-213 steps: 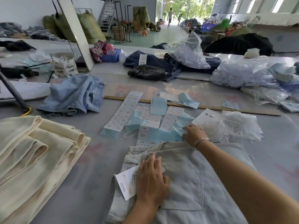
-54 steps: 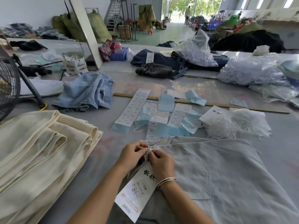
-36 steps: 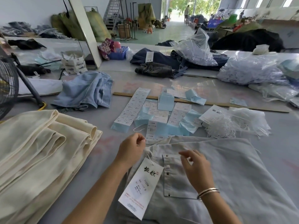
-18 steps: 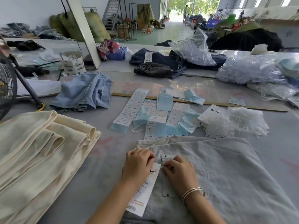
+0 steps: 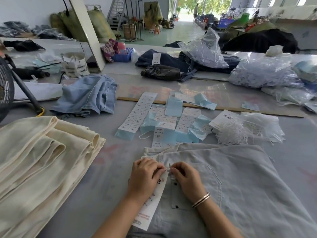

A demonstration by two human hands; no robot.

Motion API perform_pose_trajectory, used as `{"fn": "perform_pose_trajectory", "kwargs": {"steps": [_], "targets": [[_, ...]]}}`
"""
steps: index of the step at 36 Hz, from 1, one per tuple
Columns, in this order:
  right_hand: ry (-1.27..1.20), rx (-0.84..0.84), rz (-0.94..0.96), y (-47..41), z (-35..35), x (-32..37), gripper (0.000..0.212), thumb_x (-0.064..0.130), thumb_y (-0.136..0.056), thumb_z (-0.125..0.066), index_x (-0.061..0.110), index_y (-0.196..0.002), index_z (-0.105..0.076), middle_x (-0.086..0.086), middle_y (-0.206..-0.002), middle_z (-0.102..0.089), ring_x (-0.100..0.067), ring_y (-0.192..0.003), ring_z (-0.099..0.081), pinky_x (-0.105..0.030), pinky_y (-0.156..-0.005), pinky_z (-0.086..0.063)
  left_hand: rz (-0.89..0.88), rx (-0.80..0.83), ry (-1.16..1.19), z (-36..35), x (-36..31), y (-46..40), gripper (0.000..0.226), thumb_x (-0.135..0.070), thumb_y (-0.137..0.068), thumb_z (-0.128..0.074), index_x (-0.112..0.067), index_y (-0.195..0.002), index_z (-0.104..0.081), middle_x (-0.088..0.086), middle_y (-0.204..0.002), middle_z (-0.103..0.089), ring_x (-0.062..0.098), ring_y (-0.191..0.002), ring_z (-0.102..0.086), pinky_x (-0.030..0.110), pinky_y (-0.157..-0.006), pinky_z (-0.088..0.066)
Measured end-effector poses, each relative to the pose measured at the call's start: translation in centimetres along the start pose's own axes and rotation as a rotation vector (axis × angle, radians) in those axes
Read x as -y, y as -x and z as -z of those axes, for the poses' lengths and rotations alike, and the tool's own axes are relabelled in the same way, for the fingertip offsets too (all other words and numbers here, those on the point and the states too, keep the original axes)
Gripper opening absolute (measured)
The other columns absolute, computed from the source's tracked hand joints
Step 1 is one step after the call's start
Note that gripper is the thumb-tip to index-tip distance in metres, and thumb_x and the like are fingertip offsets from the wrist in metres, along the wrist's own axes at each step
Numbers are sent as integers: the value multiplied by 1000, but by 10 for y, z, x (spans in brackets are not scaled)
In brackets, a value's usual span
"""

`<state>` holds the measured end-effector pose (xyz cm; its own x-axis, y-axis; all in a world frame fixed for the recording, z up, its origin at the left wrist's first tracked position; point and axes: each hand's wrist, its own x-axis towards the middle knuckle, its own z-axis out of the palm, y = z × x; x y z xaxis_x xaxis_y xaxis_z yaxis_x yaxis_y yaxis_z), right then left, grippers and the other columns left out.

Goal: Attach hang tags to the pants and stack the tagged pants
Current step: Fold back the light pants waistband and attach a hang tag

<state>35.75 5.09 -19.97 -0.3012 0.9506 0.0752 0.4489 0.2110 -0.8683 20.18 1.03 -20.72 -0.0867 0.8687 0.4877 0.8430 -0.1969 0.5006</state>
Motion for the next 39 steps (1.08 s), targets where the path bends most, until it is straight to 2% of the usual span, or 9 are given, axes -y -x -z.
{"fn": "perform_pose_trajectory", "kwargs": {"steps": [6,15,21,24,26,29,32,35,39], "targets": [[42,-9,32,0,-1,-2,3,11,-86,-68,10,-89,-69,4,-80,-65,-3,-72,-57,-11,-67,-43,-2,38,-22,2,-1,0,8,-23,-76,-79,-21,-78,-71,-13,-79,-69,14,-85,-65,27,-83,-31],[-30,-26,28,0,-3,-5,7,10,-86,-68,16,-84,-67,10,-76,-63,3,-67,-57,-8,-63,-42,-41,60,-51,3,-2,-1,14,-21,-72,-83,-24,-75,-70,-14,-77,-68,13,-83,-65,27,-82,-31],[-42,-36,40,0,-4,-6,5,9,-85,-69,13,-83,-68,3,-75,-64,5,-66,-58,-6,-61,-41,-45,54,-57,0,0,-2,15,-21,-70,-84,-24,-74,-70,-14,-76,-68,13,-80,-65,26,-82,-30],[-39,-41,51,0,-5,-7,9,9,-85,-69,17,-80,-67,5,-72,-63,4,-64,-58,-6,-59,-41,-48,60,-63,-1,0,-2,16,-20,-69,-85,-24,-73,-70,-14,-75,-68,14,-80,-65,27,-81,-30],[-37,-45,54,0,-6,-8,14,11,-85,-69,23,-78,-65,6,-70,-63,1,-63,-58,-9,-59,-42,-48,58,-63,-2,0,-1,16,-21,-70,-85,-25,-73,-70,-14,-75,-68,13,-80,-65,26,-81,-30],[9,-36,56,0,-8,-8,18,16,-86,-69,30,-77,-62,2,-70,-65,-7,-65,-59,-21,-63,-49,-26,45,-22,-2,0,-1,7,-26,-75,-78,-25,-74,-71,-14,-76,-68,12,-81,-65,25,-82,-30],[7,-39,53,1,-8,-8,24,18,-86,-69,37,-75,-59,1,-71,-66,-8,-66,-60,-26,-65,-51,7,46,29,-2,1,-1,6,-30,-77,-70,-25,-75,-71,-15,-76,-69,10,-81,-64,23,-82,-30],[-30,-50,31,1,-8,-7,24,16,-87,-69,36,-75,-60,0,-73,-67,-10,-65,-62,-33,-66,-54,18,62,76,-1,5,1,3,-27,-78,-72,-26,-80,-73,-16,-81,-70,5,-87,-60,22,-85,-29],[-38,-52,32,1,-9,-7,23,17,-87,-69,36,-76,-60,2,-72,-67,-8,-66,-61,-31,-66,-54,29,72,91,-2,6,0,4,-25,-77,-73,-26,-81,-73,-16,-81,-70,3,-88,-58,22,-86,-29]]}}
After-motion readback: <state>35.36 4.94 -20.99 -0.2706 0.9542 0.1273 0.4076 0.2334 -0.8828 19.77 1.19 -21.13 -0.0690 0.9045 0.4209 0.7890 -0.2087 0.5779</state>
